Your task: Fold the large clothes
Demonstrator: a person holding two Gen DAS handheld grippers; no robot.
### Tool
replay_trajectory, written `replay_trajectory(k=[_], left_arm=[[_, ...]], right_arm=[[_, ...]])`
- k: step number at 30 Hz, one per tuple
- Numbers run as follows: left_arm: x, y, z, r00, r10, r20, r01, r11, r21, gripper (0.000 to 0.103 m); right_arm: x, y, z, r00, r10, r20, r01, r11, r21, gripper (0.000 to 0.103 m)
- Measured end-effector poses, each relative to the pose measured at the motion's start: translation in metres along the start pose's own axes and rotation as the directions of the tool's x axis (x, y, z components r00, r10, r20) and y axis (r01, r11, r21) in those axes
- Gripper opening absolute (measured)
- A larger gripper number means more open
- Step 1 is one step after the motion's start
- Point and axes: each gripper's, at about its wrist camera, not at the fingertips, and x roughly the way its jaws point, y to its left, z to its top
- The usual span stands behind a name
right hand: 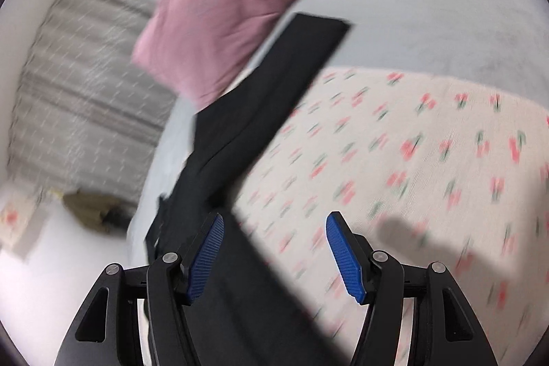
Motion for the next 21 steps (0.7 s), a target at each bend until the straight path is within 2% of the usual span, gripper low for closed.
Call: replay_trajectory(k=[4,7,11,16,18,19,21], left_arm=[[0.001,0.017,0.003,1.0,0.006,-0.004,-0.006,0.998,-0.065,0.083],[0.01,0.022,0.006,0.999,-0.025,-0.031,0.021,0.991,-0.131,0.083],[0.034,0.016,0.006,0.999,0.02,-0.047,-0.024,0.997,-0.08,0.083],[0.037,0.014,0.001,0.998,0.041,-0.041,-0.043,0.998,-0.053,0.083],[0.041,0.012,0.002,0.998,0.048,-0.041,-0.05,0.998,-0.043,0.083],[0.041,0.012,0.001,0.998,0.052,-0.041,-0.053,0.998,-0.037,0.083],[0.042,0.01,0.003,0.998,0.052,-0.035,-0.053,0.998,-0.035,0.083]], right_arm=[[0.033,-0.01,0.062,0.994,-0.11,0.003,0.11,0.987,-0.115,0.063],[0.06,-0.018,0.101,0.993,-0.12,-0.004,0.119,0.989,-0.084,0.063],[0.091,-0.025,0.136,0.993,-0.116,0.025,0.116,0.993,0.002,0.063],[0.117,-0.011,0.16,0.981,-0.169,0.093,0.172,0.985,-0.02,0.061],[0.124,-0.005,0.163,0.971,-0.203,0.122,0.209,0.977,-0.033,0.04],[0.129,-0.004,0.165,0.967,-0.221,0.124,0.227,0.973,-0.031,0.014],[0.132,-0.003,0.168,0.97,-0.211,0.119,0.213,0.977,0.003,0.009]])
